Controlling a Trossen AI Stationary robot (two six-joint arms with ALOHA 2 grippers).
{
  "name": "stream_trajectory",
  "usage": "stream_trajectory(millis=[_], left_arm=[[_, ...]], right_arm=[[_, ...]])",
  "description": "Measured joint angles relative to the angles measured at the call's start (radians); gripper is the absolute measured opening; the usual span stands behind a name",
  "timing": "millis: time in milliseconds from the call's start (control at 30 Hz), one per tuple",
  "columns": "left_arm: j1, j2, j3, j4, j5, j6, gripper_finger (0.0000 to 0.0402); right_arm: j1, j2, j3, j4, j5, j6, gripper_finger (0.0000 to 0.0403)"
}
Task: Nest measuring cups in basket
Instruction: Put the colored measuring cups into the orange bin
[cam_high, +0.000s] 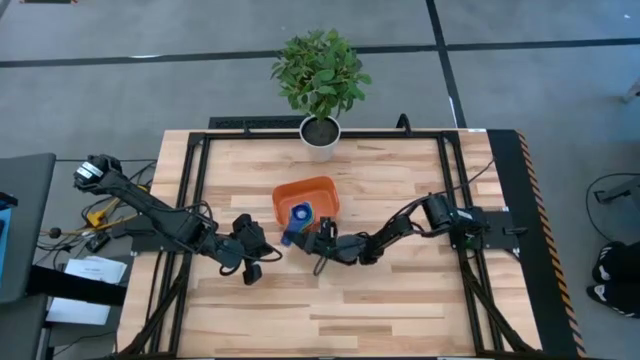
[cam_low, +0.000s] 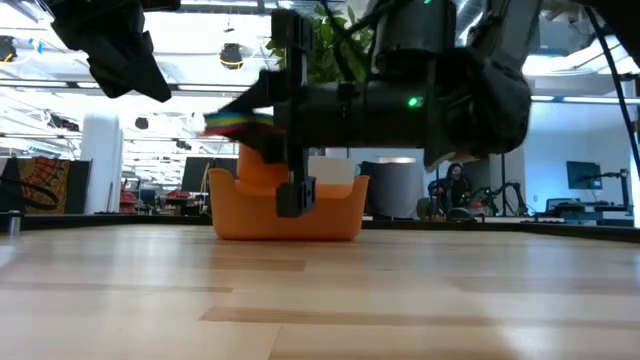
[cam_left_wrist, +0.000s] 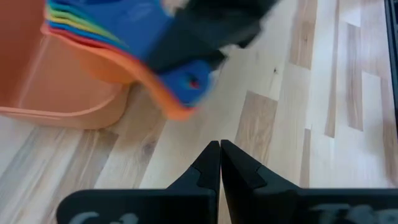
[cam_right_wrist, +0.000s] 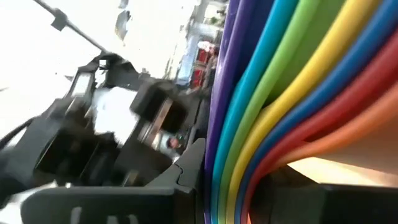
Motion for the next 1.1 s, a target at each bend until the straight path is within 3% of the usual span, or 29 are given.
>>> stream_trajectory(millis=[633,967,1100], left_arm=[[0.0,0.0,0.0,-0.046,0.012,-0.003,0.0],[0.0,0.0,0.0,-0.051,0.015,-0.004,0.0],[0.0,0.0,0.0,-0.05,0.015,-0.02,0.0]], right_arm=[[-0.06,0.004,-0.002,-0.06,-0.005,0.221,0.0108],[-0.058,0.003,-0.002,-0.058,0.035,0.313,0.0188],[-0.058,-0.003,0.005,-0.062,0.037,0.303,0.0202]])
